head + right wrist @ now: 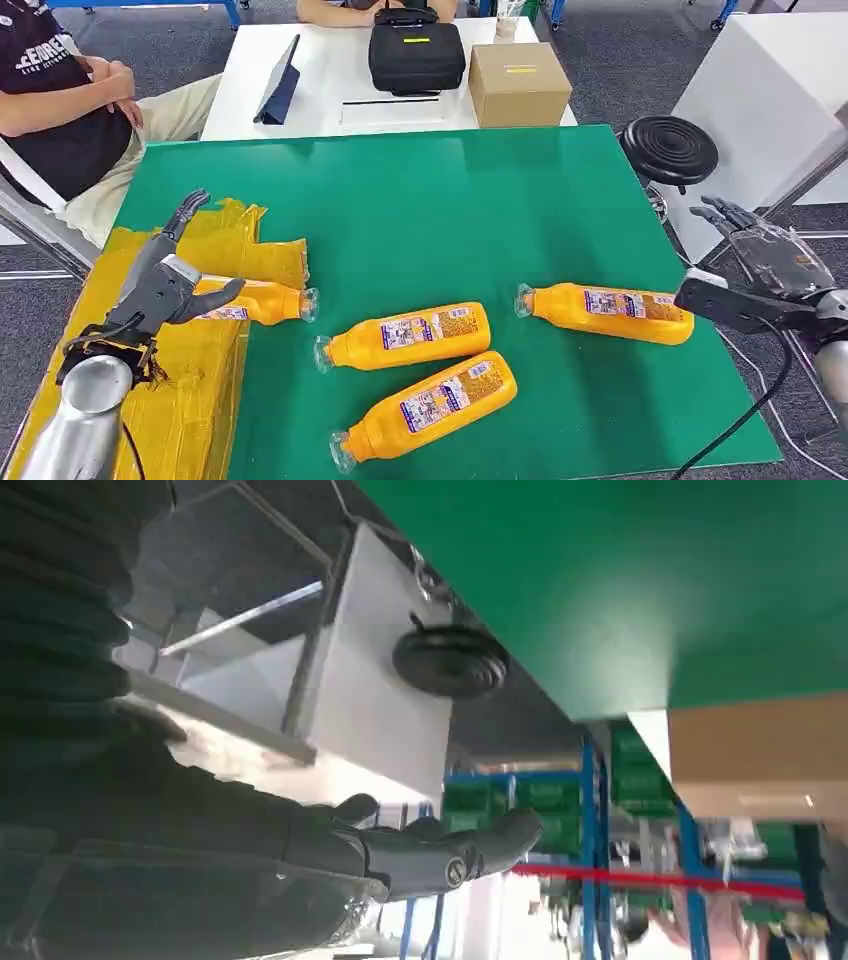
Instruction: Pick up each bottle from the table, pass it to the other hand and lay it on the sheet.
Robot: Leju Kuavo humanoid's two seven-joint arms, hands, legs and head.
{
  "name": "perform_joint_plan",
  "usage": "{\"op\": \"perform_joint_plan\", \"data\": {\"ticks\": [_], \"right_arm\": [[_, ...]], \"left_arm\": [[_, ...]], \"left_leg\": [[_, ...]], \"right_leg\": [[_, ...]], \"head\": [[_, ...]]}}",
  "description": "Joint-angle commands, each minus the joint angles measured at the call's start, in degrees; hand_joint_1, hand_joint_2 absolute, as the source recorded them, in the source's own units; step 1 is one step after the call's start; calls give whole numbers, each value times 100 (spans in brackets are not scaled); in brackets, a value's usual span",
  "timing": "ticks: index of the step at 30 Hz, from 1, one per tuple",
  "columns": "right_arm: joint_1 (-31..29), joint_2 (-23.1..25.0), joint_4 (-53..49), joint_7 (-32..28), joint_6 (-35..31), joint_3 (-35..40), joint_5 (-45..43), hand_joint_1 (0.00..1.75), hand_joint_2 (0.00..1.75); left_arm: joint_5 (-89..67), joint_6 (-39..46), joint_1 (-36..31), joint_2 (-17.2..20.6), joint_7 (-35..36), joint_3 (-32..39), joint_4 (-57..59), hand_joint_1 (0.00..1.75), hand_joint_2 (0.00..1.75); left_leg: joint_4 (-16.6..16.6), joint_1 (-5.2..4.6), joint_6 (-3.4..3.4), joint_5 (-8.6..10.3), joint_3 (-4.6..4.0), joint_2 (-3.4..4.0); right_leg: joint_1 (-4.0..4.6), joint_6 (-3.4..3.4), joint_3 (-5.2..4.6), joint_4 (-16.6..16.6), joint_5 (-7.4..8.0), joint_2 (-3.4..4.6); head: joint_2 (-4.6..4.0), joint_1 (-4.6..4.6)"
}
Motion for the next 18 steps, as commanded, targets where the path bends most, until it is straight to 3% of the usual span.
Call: {"op": "perform_joint_plan", "data": {"ticks": [1, 7, 18], "right_arm": [[-371, -451, 942, 435, 402, 680, -665, 0, 175], [88, -500, 857, 802, 553, 634, -1049, 0, 175], [618, -17, 646, 993, 127, 984, -622, 0, 175]], "left_arm": [[103, 11, -341, -84, -36, -101, 743, 0, 175], [175, 50, -500, -38, -11, -116, 863, 0, 175], [245, 74, -564, -101, -10, -185, 974, 0, 175]], "left_leg": [[-1, 11, -22, -5, 20, 13], [-2, 18, -27, -6, 23, 13], [-9, 22, -28, -6, 26, 10]], "right_leg": [[13, -11, 26, -12, -2, -3], [20, -15, 34, -17, -3, -9], [24, -16, 37, -26, -2, -10]], "head": [[0, 0], [0, 2], [0, 2]]}}
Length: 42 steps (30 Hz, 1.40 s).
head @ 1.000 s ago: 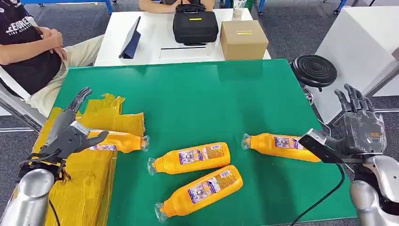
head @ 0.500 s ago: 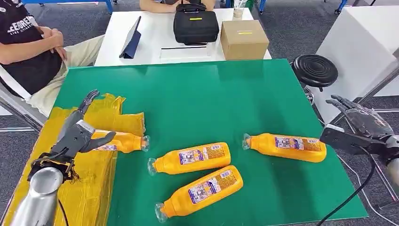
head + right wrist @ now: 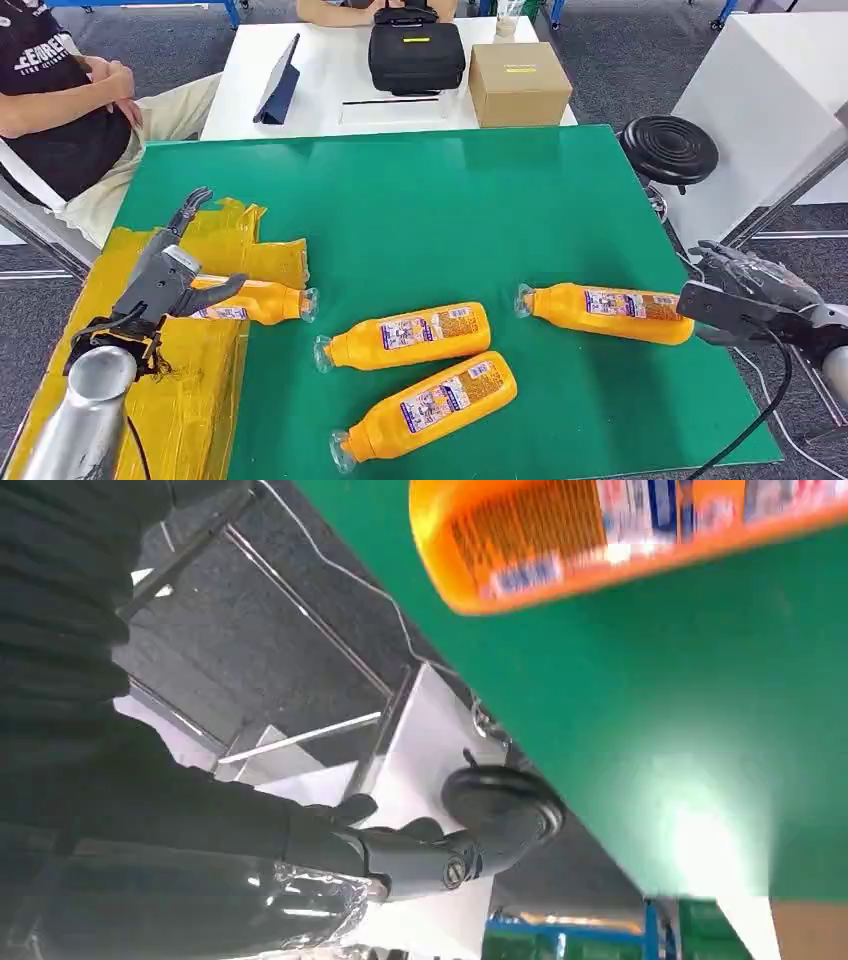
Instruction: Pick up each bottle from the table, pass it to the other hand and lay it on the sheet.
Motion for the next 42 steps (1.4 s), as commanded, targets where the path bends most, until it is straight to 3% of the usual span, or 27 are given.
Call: {"op": "perform_joint_plan", "data": {"ticks": [1, 13, 23, 26, 29, 36, 42], "right_arm": [[345, 579, 29, 157, -291, 409, 297, 0, 175], [436, 656, 202, 325, -383, 368, 514, 0, 175], [265, 1428, 1124, 426, -1494, 422, 1557, 0, 175], [-105, 1741, 1643, 565, -1946, 550, 2293, 0, 175], [-439, 1921, 2093, 537, -1966, 716, 2517, 0, 175], [-427, 1947, 2126, 558, -1975, 728, 2601, 0, 175], [-850, 2817, 2708, 547, -2535, 994, 3369, 0, 175]], "left_arm": [[47, 13, -331, -117, 40, -145, 510, 0, 175], [45, 14, -253, -95, 42, -180, 467, 0, 175], [-55, 31, 113, -110, -161, -330, 366, 0, 175], [-89, 83, 154, -150, -174, -378, 398, 0, 175], [-90, 82, 181, -163, -173, -403, 389, 0, 175], [-93, 85, 183, -192, -173, -402, 362, 0, 175], [-262, 24, 219, -377, 93, -495, 174, 0, 175]], "left_leg": [[-6, 19, -23, -4, 20, 6], [-2, 18, -27, -9, 23, 9], [-11, 17, -25, -6, 29, 17], [-13, 21, -23, -5, 30, 16], [-10, 19, -20, -5, 23, 28], [-5, 13, -16, -5, 16, 17], [-8, 26, -29, -10, 34, 35]], "right_leg": [[20, -13, 32, -20, 0, -9], [19, -15, 34, -17, -6, -12], [19, -14, 38, -25, -1, -2], [23, -13, 39, -31, 3, 0], [21, -11, 29, -26, 6, 12], [14, -10, 21, -15, 0, 3], [28, -17, 43, -27, 1, 13]], "head": [[0, 2], [0, 0], [0, 0], [0, 2], [0, 0], [0, 0], [0, 2]]}}
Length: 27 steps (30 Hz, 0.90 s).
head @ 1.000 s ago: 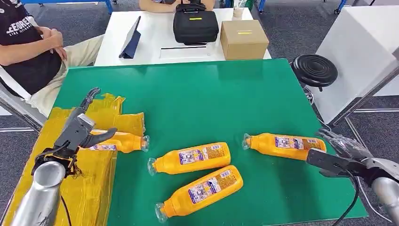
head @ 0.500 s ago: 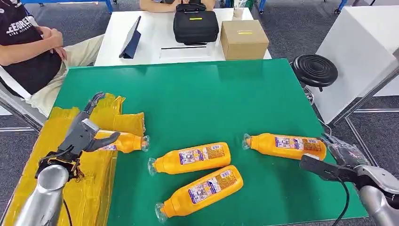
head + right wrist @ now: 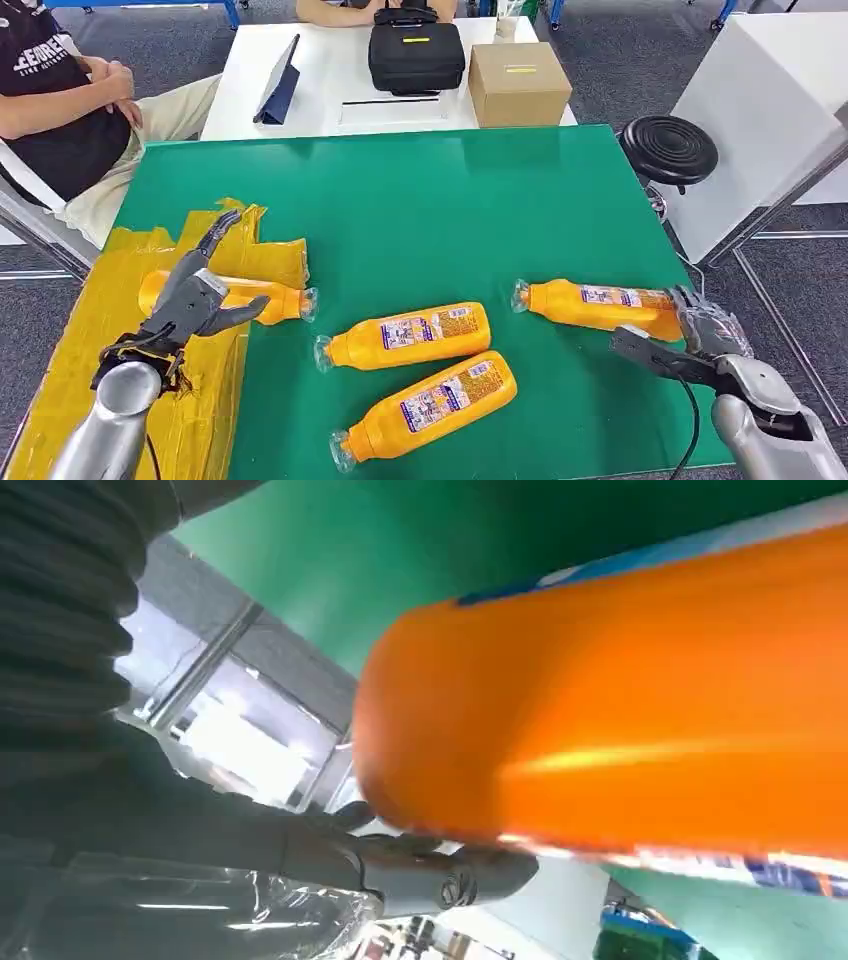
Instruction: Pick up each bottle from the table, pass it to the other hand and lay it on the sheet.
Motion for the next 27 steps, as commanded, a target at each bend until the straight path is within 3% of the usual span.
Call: {"op": "perform_joint_plan", "data": {"ticks": [1, 7, 20, 25, 27], "right_arm": [[-587, 1260, 1030, -41, -572, 479, 689, 0, 175], [-599, 1489, 658, -302, -978, 717, 855, 0, 175], [-712, 1136, 841, -466, -965, 889, 845, 0, 175], [-653, 842, 873, 14, 55, 1018, 709, 0, 175], [-681, 741, 888, 12, 96, 1032, 634, 0, 175]], "left_arm": [[-124, -40, 28, -209, 253, -166, 5, 0, 175], [-105, 39, 322, -80, 132, -155, -125, 0, 175], [20, 17, -24, -255, 202, -262, 202, 0, 175], [113, -12, -108, -358, 226, -193, 198, 0, 175], [121, -26, -168, -372, 239, -194, 224, 0, 175]], "left_leg": [[-8, 21, -25, -8, 30, 33], [-9, 26, -35, -14, 47, 60], [2, 21, -19, -4, 28, 23], [2, 26, -33, -9, 41, 25], [8, 37, -50, -18, 51, 29]], "right_leg": [[22, -14, 34, -26, 5, 16], [28, -21, 42, -20, -1, 34], [21, -10, 34, -8, -2, 8], [26, -17, 52, -14, -6, 2], [39, -26, 71, -19, -13, -9]], "head": [[0, -2], [0, 0], [0, 0], [0, 0], [0, -2]]}}
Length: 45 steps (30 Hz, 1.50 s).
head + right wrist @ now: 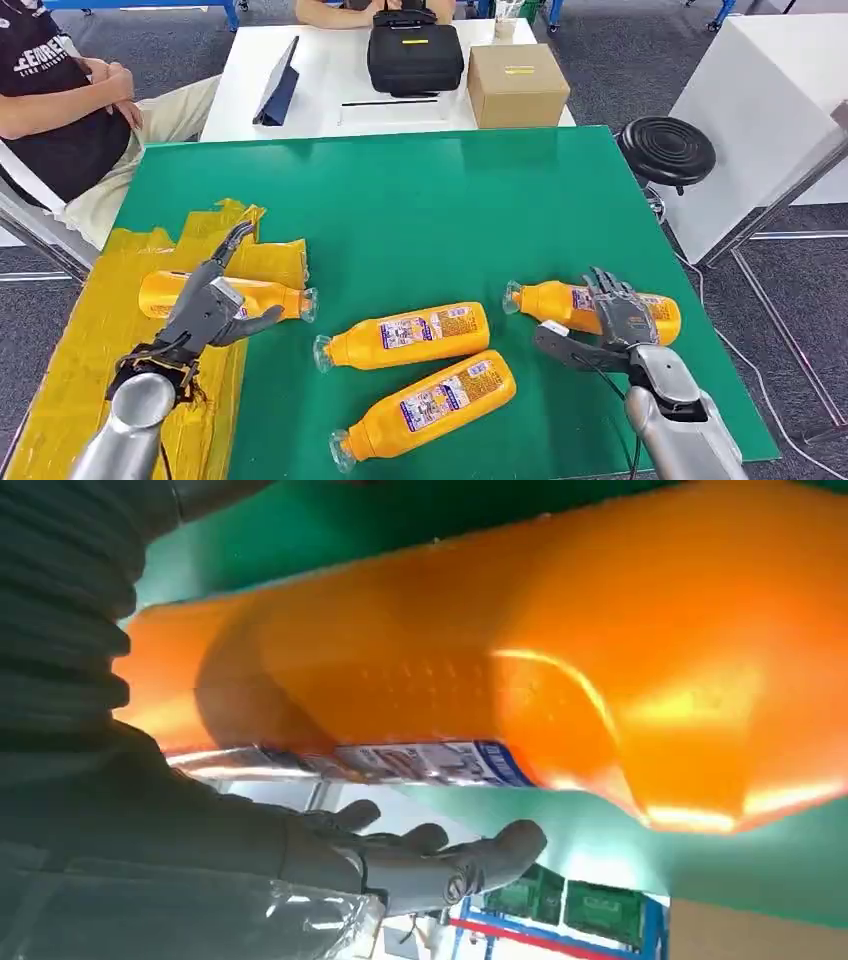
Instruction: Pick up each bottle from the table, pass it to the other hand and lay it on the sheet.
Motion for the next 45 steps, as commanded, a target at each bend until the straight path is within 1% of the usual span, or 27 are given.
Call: {"op": "perform_joint_plan", "data": {"ticks": [1, 6, 8, 11, 12, 14, 15, 16, 17, 21, 22, 24, 25, 26, 27, 28, 29, 31, 33, 34, 36, 37, 39, 40, 42, 43, 45], "right_arm": [[-50, -412, 458, 357, 873, 305, -240, 0, 175], [-62, -398, 452, 358, 872, 315, -237, 0, 175], [-62, -398, 452, 358, 872, 315, -237, 0, 175], [-62, -398, 452, 358, 872, 315, -237, 0, 175], [-62, -398, 452, 358, 872, 315, -237, 0, 175], [-62, -398, 452, 358, 872, 315, -237, 0, 175], [-101, -411, 523, 412, 1036, 355, -329, 0, 175], [-173, -550, 557, 517, 1311, 446, -425, 0, 175], [-223, -637, 568, 533, 1359, 485, -436, 0, 175], [-557, -1079, 331, 532, 1567, 544, -816, 0, 175], [-500, -1158, 139, 548, 1624, 492, -894, 0, 175], [-213, -1386, -336, 611, 1683, 369, -963, 0, 175], [-178, -1486, -398, 620, 1726, 346, -992, 0, 175], [-199, -1538, -396, 620, 1750, 326, -1008, 0, 175], [-212, -1567, -380, 621, 1743, 310, -1005, 0, 175], [-271, -1645, -266, 660, 1825, 338, -1056, 0, 175], [-345, -1707, -136, 635, 1874, 388, -1090, 0, 175], [-410, -1788, 13, 612, 1884, 452, -1114, 0, 175], [-422, -1763, 31, 573, 1849, 469, -1147, 0, 175], [-437, -1740, 31, 567, 1836, 493, -1148, 0, 175], [-499, -1701, 57, 569, 1780, 542, -1147, 0, 175], [-523, -1700, 78, 569, 1774, 552, -1149, 0, 175], [-734, -1734, 296, 555, 1754, 656, -1174, 0, 175], [-794, -1739, 359, 540, 1768, 688, -1191, 0, 175], [-934, -1730, 527, 504, 1771, 762, -1224, 0, 175], [-954, -1726, 555, 498, 1770, 768, -1226, 0, 175], [-954, -1726, 555, 498, 1770, 768, -1226, 0, 175]], "left_arm": [[98, -81, -400, -171, 65, -62, 413, 0, 175], [97, -79, -393, -167, 63, -60, 416, 0, 175], [97, -79, -393, -167, 63, -60, 416, 0, 175], [97, -79, -393, -167, 63, -60, 416, 0, 175], [97, -79, -393, -167, 63, -60, 416, 0, 175], [97, -79, -393, -167, 63, -60, 416, 0, 175], [93, -74, -398, -173, 59, -56, 429, 0, 175], [110, -111, -464, -198, 68, -66, 461, 0, 175], [124, -146, -510, -206, 76, -81, 473, 0, 175], [181, -163, -530, -189, 142, -15, 440, 0, 175], [190, -159, -486, -175, 145, 12, 411, 0, 175], [226, -133, -288, -98, 160, 85, 359, 0, 175], [259, -98, -186, -80, 135, 143, 347, 0, 175], [295, -82, -129, -60, 84, 178, 350, 0, 175], [328, -85, -110, -46, 41, 195, 369, 0, 175], [369, -114, -226, -63, -25, 200, 520, 0, 175], [372, -125, -340, -92, -33, 181, 622, 0, 175], [371, -133, -490, -124, -38, 148, 762, 0, 175], [374, -131, -469, -89, -47, 133, 818, 0, 175], [393, -122, -425, -64, -48, 144, 827, 0, 175], [436, -90, -314, -1, -69, 146, 816, 0, 175], [448, -81, -291, 7, -75, 153, 819, 0, 175], [488, -53, -298, 25, -93, 142, 888, 0, 175], [496, -50, -320, 25, -93, 138, 925, 0, 175], [516, -25, -373, 22, -104, 129, 991, 0, 175], [516, -26, -388, 20, -102, 126, 1003, 0, 175], [516, -26, -388, 20, -102, 126, 1003, 0, 175]], "left_leg": [[2, 10, -19, -1, 10, -8], [-2, 15, -23, -2, 25, -14], [0, 17, -24, -5, 27, -6], [-2, 11, -18, -1, 25, -15], [0, 17, -26, -3, 28, -13], [-1, 9, -15, -1, 26, -14], [0, 15, -24, -4, 29, -11], [-1, 12, -19, -2, 28, -14], [1, 17, -26, -3, 29, -13], [5, 7, -16, 0, 21, -19], [8, 11, -23, -3, 23, -13], [2, -4, -10, 1, 21, -15], [3, -1, -19, -3, 26, -12], [0, -10, -12, -1, 23, -15], [1, -6, -21, -8, 29, -4], [-2, -12, -15, -4, 21, -5], [1, -6, -24, -10, 24, 5], [6, -8, -14, -3, 7, -11], [4, -8, -15, 0, 5, -15], [4, -3, -22, -3, 12, -8], [-2, -8, -11, -2, 9, -3], [-1, -3, -19, -5, 14, 9], [-3, -7, -13, -4, 10, 9], [-2, -1, -24, -9, 20, 23], [-2, -9, -8, -1, 5, 3], [0, -3, -17, -5, 12, 13], [1, 1, -21, -6, 14, 11]], "right_leg": [[11, -9, 21, -8, -4, -24], [16, -11, 41, -20, -3, -28], [18, -13, 43, -19, -3, -20], [11, -9, 38, -17, -2, -24], [18, -14, 46, -22, -4, -29], [9, -8, 39, -16, -2, -20], [16, -13, 46, -21, -3, -24], [13, -10, 44, -20, -3, -24], [17, -14, 48, -22, -3, -28], [7, -7, 36, -13, -3, -26], [11, -11, 41, -15, -3, -27], [-4, 0, 34, -11, 1, -20], [0, -5, 42, -15, -2, -24], [-9, 0, 35, -11, -1, -20], [-4, -6, 44, -14, -5, -17], [-10, -2, 35, -12, -1, -14], [-3, -7, 41, -14, -3, -10], [-4, -1, 22, -9, 1, -20], [-4, -2, 20, -13, 3, -24], [1, -6, 29, -16, 2, -22], [-4, 1, 21, -17, 6, -10], [1, -4, 27, -19, 6, -4], [-3, -1, 21, -17, 7, -1], [4, -8, 31, -21, 6, 5], [-6, 2, 15, -14, 8, -5], [1, -2, 24, -18, 8, 0], [5, -5, 28, -21, 7, -5]], "head": [[0, 0], [0, 2], [0, 0], [0, 0], [2, 2], [0, 0], [0, 0], [0, 0], [0, 0], [0, 0], [0, 0], [0, 0], [0, 0], [0, 2], [0, 0], [0, 0], [0, -2], [0, 0], [0, 0], [0, 0], [2, 0], [0, -2], [0, -2], [0, -2], [2, -2], [0, -2], [0, -2]]}}
